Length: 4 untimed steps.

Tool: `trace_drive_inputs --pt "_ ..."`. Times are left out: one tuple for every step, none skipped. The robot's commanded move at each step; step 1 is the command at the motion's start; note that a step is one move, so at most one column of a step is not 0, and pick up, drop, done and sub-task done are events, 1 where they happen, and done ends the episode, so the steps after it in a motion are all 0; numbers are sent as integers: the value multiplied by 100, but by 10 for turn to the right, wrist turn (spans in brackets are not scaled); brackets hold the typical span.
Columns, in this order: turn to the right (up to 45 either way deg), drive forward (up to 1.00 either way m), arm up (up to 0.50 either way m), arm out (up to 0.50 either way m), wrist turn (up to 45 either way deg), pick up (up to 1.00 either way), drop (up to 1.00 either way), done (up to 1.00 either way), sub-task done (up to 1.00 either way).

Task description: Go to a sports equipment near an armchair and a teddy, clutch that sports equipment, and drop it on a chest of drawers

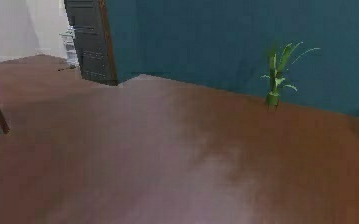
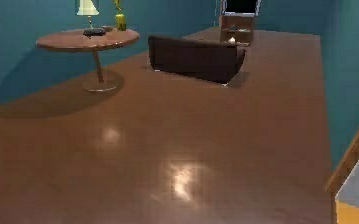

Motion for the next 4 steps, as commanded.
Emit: trace_drive_inputs --pt "-360 0 0 0 0 0 0 0 0" --pt "0 100 0 0 0 0 0 0 0" --pt "0 100 0 0 0 0 0 0 0" --pt "30 0 0 0 0 0 0 0 0"
